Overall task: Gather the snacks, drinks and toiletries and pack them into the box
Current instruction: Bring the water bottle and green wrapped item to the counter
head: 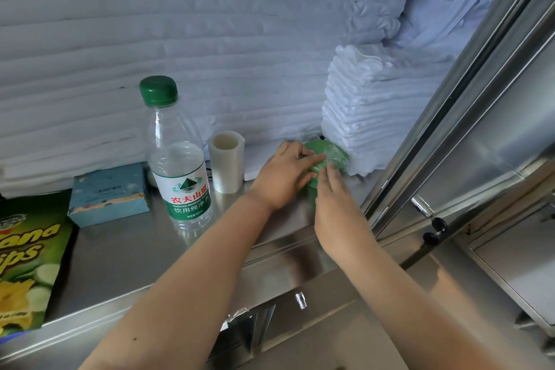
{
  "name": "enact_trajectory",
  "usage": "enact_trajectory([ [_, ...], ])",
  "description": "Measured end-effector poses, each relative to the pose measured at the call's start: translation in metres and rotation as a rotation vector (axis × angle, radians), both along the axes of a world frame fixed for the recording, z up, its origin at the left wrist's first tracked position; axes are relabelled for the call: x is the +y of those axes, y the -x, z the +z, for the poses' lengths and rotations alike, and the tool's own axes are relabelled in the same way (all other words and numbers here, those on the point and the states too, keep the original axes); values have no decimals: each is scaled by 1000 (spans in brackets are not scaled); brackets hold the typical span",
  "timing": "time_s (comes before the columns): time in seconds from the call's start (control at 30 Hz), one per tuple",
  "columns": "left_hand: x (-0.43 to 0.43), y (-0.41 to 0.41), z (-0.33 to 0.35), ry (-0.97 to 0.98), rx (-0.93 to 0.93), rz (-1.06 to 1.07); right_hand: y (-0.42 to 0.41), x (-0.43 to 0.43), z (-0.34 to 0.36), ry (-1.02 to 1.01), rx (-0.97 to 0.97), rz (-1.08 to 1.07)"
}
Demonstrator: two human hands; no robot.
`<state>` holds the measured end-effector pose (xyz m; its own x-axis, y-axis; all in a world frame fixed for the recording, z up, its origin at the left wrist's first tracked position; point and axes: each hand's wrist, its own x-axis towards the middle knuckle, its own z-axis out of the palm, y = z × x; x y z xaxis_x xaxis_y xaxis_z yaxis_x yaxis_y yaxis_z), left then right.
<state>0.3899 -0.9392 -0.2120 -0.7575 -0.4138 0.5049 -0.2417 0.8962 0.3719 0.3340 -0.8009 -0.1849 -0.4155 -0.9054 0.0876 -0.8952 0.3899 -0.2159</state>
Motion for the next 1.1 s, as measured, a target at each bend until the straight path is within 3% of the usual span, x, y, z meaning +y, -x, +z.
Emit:
enact_trajectory([
  [0.63,-2,7,-3,-33,-63,30,15,3,-34,142,-18,64],
  [0.93,40,-58,-6,-51,-111,142,17,8,-48,168,-27,100],
  [1.1,80,-115,-21,-56,-68,289,3,0,-47,299,-115,295],
])
